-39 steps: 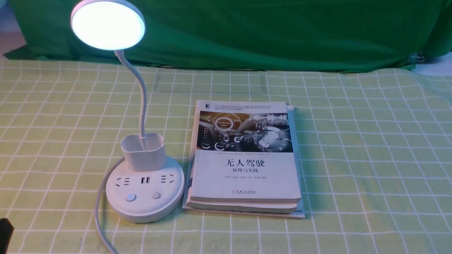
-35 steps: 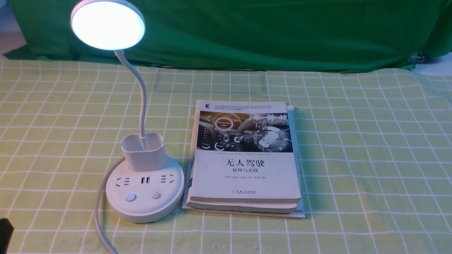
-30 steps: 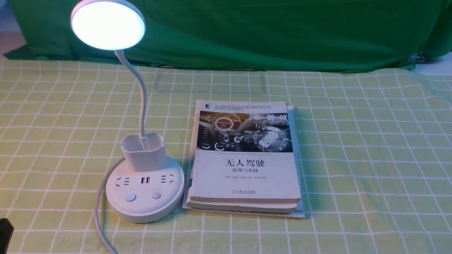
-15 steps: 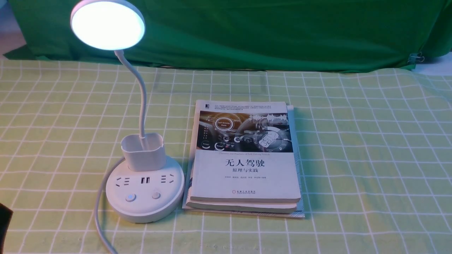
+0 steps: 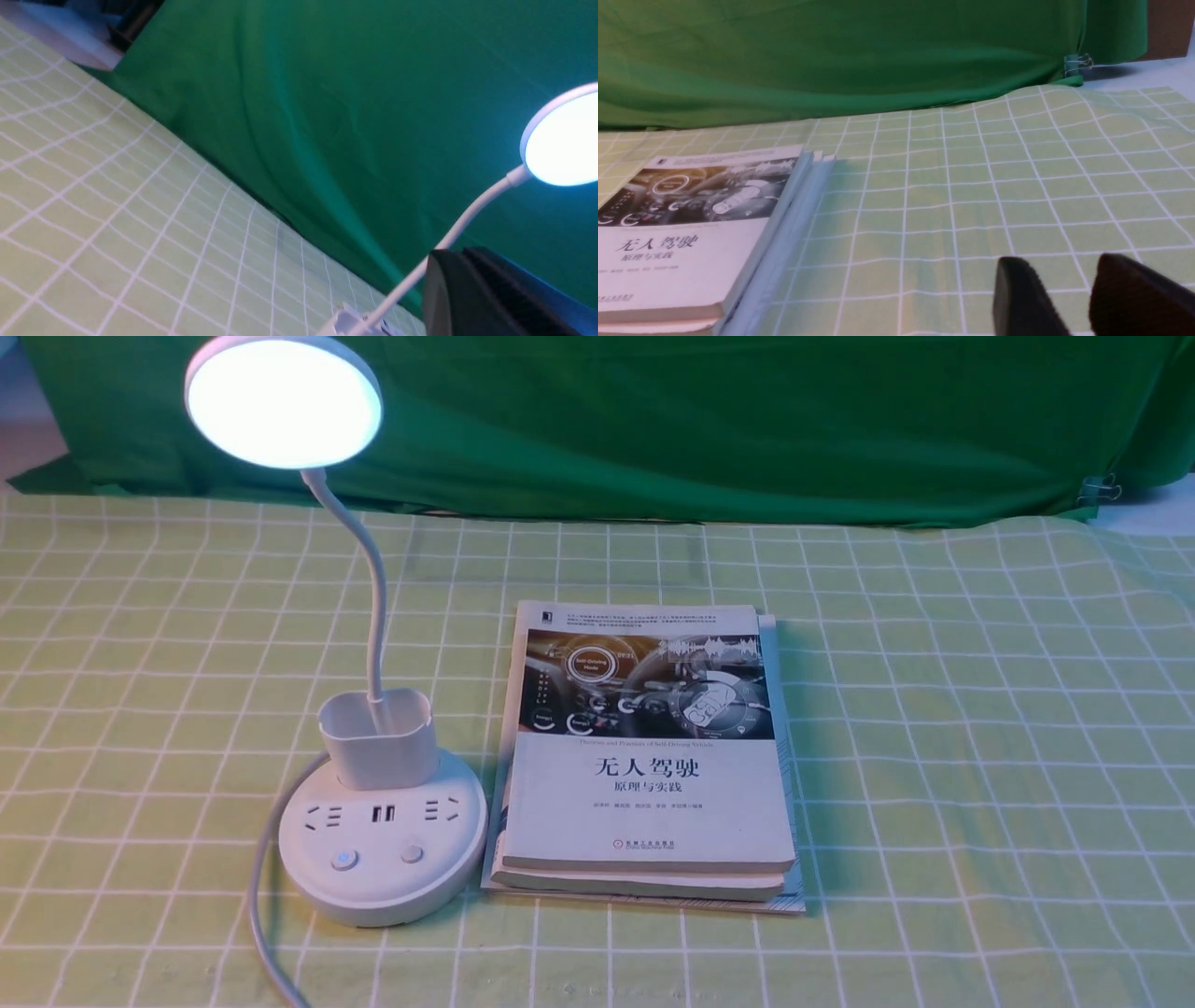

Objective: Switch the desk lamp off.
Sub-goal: Use the left arm to press the button switch on the lamp holder

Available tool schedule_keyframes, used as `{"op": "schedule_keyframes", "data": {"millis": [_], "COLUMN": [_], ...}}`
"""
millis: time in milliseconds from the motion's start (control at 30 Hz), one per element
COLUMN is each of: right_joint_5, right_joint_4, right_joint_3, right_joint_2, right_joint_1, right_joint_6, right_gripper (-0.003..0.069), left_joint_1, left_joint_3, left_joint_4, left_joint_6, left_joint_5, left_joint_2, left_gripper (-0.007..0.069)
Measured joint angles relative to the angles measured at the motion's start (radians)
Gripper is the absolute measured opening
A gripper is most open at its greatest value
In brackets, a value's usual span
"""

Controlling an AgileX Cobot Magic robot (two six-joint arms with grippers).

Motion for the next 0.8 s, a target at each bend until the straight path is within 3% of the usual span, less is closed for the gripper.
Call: {"op": "schedule_keyframes", "data": {"millis": [200, 400, 500, 800], "right_joint_5": [0.0, 0.0, 0.0, 0.0], "right_joint_4": [0.0, 0.0, 0.0, 0.0], "right_joint_3": [0.0, 0.0, 0.0, 0.0], "right_joint_2": [0.0, 0.0, 0.0, 0.0], "right_joint_1": [0.0, 0.0, 0.0, 0.0], "right_joint_6": [-0.001, -0.002, -0.001, -0.001], "right_gripper": [0.0239, 0.0239, 0.0239, 0.0238], "left_joint_1": [0.0, 0.0, -0.014, -0.312], "left_joint_3": [-0.226, -0.465, -0.518, -0.684], "left_joint_4": [0.074, 0.196, 0.223, 0.321], "left_joint_6": [0.013, 0.156, 0.185, 0.179], "left_joint_5": [0.33, 0.683, 0.745, 0.777], "left_joint_2": [0.23, 0.631, 0.754, 1.183], "left_gripper": [0.0001, 0.0001, 0.0001, 0.0001]}}
